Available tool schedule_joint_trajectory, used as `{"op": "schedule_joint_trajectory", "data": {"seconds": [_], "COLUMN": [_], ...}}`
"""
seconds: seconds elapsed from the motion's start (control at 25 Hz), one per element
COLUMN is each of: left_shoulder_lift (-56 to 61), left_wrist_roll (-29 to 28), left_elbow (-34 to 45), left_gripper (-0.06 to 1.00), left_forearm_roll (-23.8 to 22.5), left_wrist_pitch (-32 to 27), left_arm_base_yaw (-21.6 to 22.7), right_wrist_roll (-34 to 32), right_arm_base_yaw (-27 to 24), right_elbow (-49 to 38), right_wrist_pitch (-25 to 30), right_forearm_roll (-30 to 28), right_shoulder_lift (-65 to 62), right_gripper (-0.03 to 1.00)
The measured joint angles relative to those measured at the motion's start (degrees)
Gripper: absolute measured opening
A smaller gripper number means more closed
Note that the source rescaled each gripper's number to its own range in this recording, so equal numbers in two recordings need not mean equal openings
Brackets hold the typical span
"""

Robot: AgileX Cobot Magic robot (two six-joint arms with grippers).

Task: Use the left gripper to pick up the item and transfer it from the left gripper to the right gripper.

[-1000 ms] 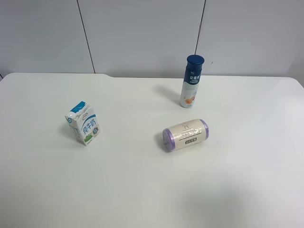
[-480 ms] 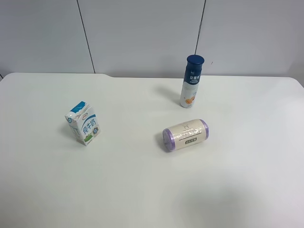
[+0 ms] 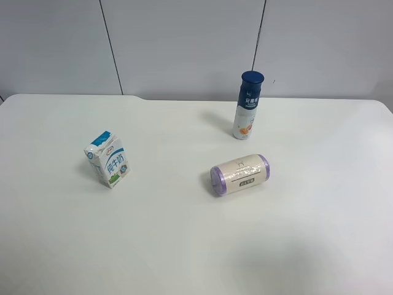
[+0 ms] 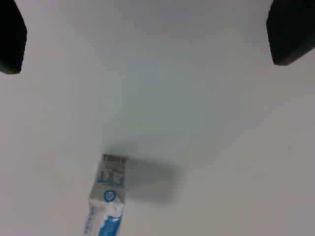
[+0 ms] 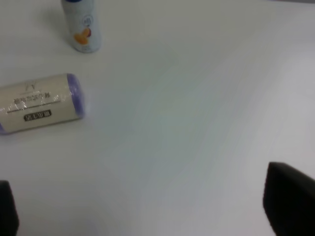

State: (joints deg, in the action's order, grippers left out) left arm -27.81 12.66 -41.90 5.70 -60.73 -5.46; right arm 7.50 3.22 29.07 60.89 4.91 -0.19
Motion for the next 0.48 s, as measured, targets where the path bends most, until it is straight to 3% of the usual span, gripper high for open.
{"op": "schedule_joint_trajectory", "data": {"seconds": [0.24, 0.48], "left_shoulder_lift": [-15.94, -30.37], "left_wrist_roll": [0.95, 2.87], "left_elbow": [-6.71, -9.51], "left_gripper": [1.0, 1.0], "left_forearm_roll": [-3.13, -3.43], "left_wrist_pitch": [0.0, 2.27], "left_arm_base_yaw": [-10.78, -17.1], "right_wrist_roll": [0.0, 0.0], "right_arm_base_yaw": [0.0, 0.0], "right_elbow": [0.0, 0.0], "right_wrist_pitch": [0.0, 0.0], "right_forearm_roll": [0.0, 0.0], "right_shoulder_lift": [0.0, 0.0], "right_gripper": [1.0, 1.0]}}
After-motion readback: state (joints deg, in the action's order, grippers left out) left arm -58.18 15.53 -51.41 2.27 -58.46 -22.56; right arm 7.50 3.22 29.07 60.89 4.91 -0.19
